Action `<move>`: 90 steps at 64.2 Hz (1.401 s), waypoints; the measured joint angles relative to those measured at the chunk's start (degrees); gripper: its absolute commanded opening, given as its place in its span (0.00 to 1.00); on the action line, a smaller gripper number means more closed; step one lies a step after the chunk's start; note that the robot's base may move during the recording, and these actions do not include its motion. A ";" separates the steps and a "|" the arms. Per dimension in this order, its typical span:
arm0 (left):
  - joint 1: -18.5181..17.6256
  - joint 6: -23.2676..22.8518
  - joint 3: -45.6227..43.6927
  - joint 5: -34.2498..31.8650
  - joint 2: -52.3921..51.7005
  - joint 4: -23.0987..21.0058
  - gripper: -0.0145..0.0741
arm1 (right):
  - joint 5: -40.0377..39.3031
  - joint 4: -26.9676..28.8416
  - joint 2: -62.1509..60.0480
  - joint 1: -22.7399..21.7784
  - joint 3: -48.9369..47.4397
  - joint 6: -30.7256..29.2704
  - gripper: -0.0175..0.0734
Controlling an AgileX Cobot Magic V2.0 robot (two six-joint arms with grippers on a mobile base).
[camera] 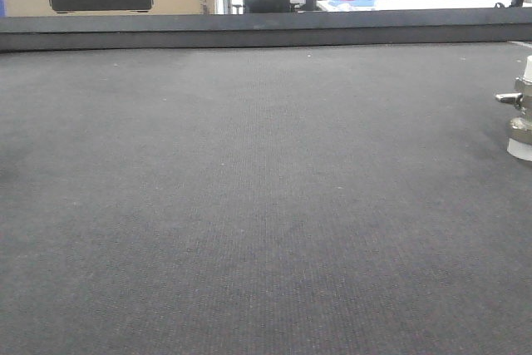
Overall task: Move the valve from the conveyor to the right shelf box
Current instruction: 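Close the right gripper on a white valve body and lift it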
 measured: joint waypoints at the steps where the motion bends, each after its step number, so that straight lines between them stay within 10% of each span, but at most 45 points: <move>1: 0.00 0.00 0.00 0.00 0.00 -0.01 0.83 | 0.00 -0.12 0.68 0.09 -0.02 0.00 0.82; 32: 0.00 0.00 0.00 0.45 0.03 -0.01 0.83 | -2.70 -0.32 17.23 0.79 -0.27 -0.10 0.77; 52: 0.00 0.00 -0.92 4.34 1.01 -0.01 0.83 | -3.04 -0.56 20.07 0.69 -0.27 -0.10 0.01; 70: 2.94 0.52 -13.72 15.65 9.81 1.64 0.83 | -2.57 -0.33 18.40 0.69 -0.03 -0.10 0.02; 90: 10.86 12.87 -29.91 27.80 29.03 -2.66 0.83 | -5.09 0.82 7.24 3.62 6.21 -0.10 0.02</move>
